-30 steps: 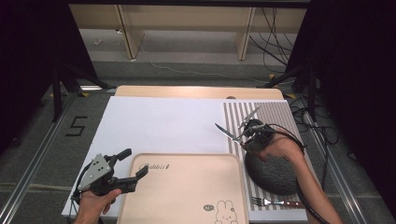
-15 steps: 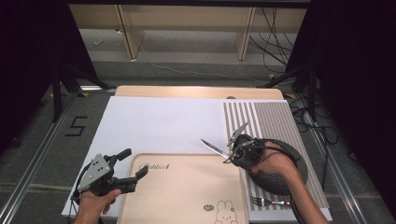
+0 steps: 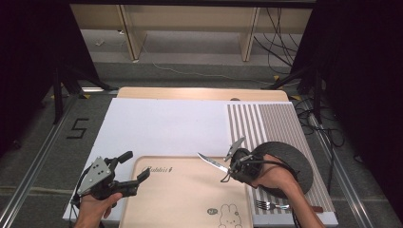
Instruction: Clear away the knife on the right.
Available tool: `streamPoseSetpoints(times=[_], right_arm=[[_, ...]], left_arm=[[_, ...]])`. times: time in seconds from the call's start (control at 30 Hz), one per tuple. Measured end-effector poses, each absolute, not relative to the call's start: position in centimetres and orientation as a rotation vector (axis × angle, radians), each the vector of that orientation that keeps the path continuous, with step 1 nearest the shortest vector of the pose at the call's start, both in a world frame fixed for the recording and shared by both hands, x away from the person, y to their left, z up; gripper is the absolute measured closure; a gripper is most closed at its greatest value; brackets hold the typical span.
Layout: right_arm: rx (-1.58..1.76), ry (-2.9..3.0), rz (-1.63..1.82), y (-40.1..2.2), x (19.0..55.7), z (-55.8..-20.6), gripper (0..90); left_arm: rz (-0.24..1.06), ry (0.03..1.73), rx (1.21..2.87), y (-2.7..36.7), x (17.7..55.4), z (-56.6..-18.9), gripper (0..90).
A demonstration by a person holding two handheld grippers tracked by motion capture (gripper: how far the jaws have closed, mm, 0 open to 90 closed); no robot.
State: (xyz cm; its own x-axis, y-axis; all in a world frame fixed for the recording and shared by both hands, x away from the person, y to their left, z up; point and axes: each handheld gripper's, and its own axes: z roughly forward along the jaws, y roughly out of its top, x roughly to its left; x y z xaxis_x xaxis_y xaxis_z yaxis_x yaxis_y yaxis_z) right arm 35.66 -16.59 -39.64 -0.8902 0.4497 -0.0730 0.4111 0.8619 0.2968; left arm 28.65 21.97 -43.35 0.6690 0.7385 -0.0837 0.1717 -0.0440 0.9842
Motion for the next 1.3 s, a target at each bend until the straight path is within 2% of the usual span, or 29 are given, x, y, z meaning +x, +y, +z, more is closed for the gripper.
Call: streamPoseSetpoints(times=[1.3], right_arm=[[0.663, 3.004, 0.412, -14.3, 31.1, -42.8, 77.7]], left_arm=[[0.548, 0.77, 1.59, 21.9, 28.5, -43.4, 15.7]])
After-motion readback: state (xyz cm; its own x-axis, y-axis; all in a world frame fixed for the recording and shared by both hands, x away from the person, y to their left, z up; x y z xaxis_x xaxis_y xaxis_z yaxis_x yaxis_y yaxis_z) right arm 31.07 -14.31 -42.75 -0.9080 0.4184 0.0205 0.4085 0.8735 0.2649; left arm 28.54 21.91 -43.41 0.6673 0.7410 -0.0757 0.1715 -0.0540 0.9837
